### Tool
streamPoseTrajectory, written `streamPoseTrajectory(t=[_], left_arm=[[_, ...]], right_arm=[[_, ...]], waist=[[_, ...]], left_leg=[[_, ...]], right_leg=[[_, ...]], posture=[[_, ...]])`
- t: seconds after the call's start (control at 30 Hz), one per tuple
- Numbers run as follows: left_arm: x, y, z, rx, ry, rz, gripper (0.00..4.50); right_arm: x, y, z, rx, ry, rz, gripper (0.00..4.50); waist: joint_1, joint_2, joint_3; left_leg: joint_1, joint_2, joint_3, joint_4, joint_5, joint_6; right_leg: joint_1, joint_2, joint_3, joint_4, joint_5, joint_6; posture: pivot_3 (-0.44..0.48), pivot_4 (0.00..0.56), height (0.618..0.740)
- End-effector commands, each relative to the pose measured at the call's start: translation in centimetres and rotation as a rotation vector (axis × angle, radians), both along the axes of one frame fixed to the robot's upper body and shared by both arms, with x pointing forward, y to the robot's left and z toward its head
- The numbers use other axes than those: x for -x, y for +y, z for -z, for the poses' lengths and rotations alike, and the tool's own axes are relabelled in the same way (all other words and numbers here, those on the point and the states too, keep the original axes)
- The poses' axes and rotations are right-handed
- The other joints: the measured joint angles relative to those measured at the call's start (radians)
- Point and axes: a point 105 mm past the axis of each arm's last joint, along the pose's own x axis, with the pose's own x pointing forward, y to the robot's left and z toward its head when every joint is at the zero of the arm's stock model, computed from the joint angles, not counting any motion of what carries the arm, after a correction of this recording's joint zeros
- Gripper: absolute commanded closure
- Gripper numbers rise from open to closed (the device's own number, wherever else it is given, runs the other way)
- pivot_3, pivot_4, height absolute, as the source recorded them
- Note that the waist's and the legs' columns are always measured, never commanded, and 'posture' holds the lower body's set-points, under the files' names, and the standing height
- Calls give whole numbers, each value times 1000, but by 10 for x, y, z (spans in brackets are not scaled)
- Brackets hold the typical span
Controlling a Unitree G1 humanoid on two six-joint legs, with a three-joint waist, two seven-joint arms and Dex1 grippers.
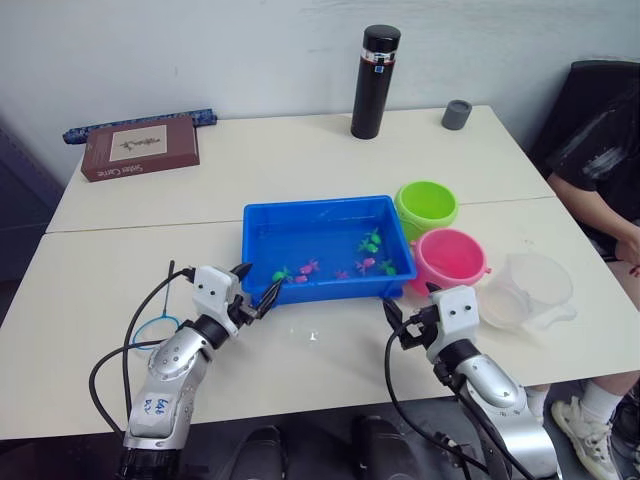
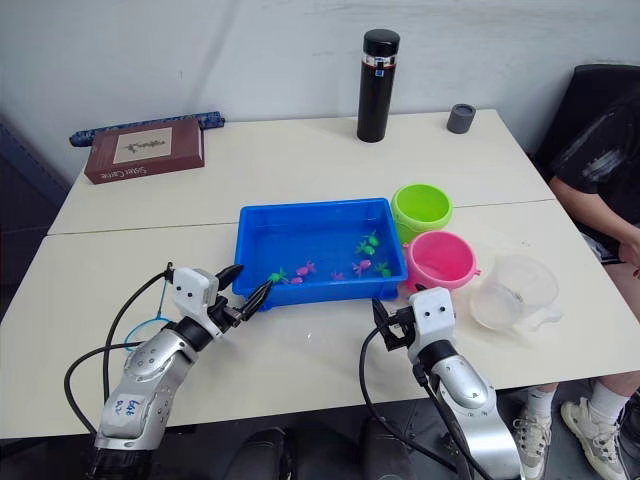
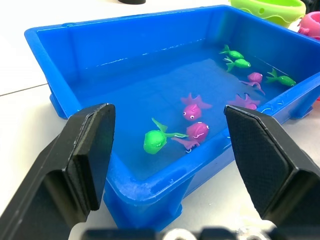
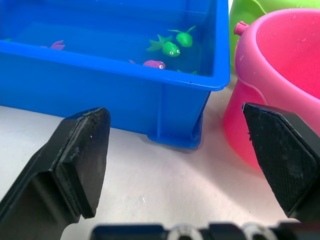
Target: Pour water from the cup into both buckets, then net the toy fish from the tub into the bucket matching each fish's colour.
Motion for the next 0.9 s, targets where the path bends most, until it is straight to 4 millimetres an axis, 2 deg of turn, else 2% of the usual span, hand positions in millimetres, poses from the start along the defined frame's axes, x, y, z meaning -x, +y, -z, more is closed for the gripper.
streamPoseTrajectory(t=[0.03,0.57,0.77,0.9], left_arm=[[3,-3,0,-1,4,11,744],[2,-12,-8,8,-15,53,744],[3,-9,-7,1,-11,47,744],[3,-5,-13,-7,-30,36,744]], right_arm=[[1,-1,-11,-9,-53,7,0],[4,-5,-11,12,-63,26,0],[6,-4,-10,14,-58,20,0],[6,-4,-11,24,-63,15,0]], waist=[[0,0,0],[4,0,0],[6,0,0],[6,0,0]], left_leg=[[0,0,0,0,0,0],[0,0,1,0,0,0],[0,0,1,0,0,0],[0,0,1,0,0,0]], right_leg=[[0,0,0,0,0,0],[0,0,0,0,0,0],[0,0,0,0,0,0],[0,0,0,0,0,0]], posture=[[0,150,740],[0,150,740],[0,150,740],[0,150,740]])
